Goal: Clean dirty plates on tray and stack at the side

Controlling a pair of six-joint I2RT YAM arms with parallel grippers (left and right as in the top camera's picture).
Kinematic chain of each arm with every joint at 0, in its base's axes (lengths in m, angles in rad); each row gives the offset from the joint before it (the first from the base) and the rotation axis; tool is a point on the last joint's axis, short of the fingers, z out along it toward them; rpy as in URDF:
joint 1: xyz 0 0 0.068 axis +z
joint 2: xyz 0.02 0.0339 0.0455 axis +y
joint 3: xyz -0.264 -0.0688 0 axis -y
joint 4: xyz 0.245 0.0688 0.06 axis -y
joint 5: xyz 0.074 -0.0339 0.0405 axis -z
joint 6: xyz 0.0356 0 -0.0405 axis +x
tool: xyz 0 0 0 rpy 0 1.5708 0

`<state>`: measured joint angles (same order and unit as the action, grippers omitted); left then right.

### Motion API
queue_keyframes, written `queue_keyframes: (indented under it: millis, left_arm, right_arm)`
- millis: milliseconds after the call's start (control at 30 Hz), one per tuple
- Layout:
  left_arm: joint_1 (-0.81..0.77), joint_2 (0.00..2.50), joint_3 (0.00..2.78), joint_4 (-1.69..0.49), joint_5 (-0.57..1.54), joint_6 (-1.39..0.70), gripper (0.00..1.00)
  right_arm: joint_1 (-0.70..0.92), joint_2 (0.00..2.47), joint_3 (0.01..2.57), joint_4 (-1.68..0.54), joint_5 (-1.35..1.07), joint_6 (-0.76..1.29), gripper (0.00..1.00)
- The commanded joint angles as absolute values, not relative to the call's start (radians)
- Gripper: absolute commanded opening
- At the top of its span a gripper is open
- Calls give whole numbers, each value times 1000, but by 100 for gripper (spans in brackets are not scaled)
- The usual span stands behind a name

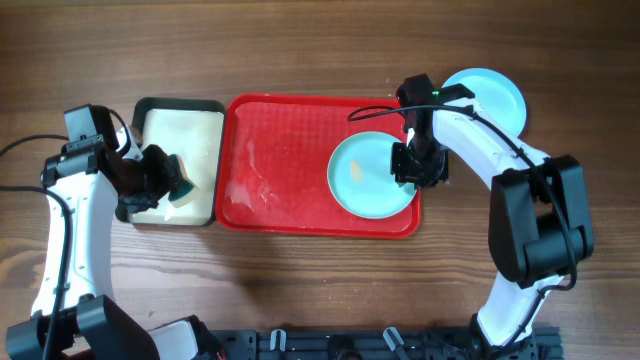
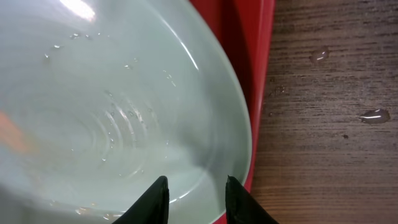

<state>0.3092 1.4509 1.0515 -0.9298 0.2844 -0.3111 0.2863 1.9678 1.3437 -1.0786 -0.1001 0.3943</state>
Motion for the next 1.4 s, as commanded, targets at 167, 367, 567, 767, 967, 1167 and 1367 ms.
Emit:
queue_keyframes:
  millis: [167, 367, 567, 767, 967, 1167, 1367]
  left_arm:
    - [279, 1436, 1046, -870, 278, -214, 4]
    - [219, 1436, 1046, -856, 217, -209, 4]
    - [200, 1436, 1046, -855, 211, -209, 4]
    - [200, 1436, 1046, -855, 210, -210, 4]
    - [200, 1436, 1046, -860, 210, -213, 4]
    - [200, 1436, 1045, -863, 211, -216, 4]
    - [200, 1436, 1045, -863, 211, -216, 4]
  right_arm:
    - [277, 1954, 1444, -1210, -112, 345, 33]
    - [300, 1954, 1380, -1159, -112, 395, 32]
    - [337, 1954, 1330, -1145, -82, 439, 31]
    - [341, 1954, 1318, -1152, -73, 445, 31]
    - [341, 1954, 1316, -1153, -48, 445, 22]
    - [341, 1954, 1316, -1121, -47, 446, 13]
    - [360, 1954, 1316, -1083, -91, 445, 8]
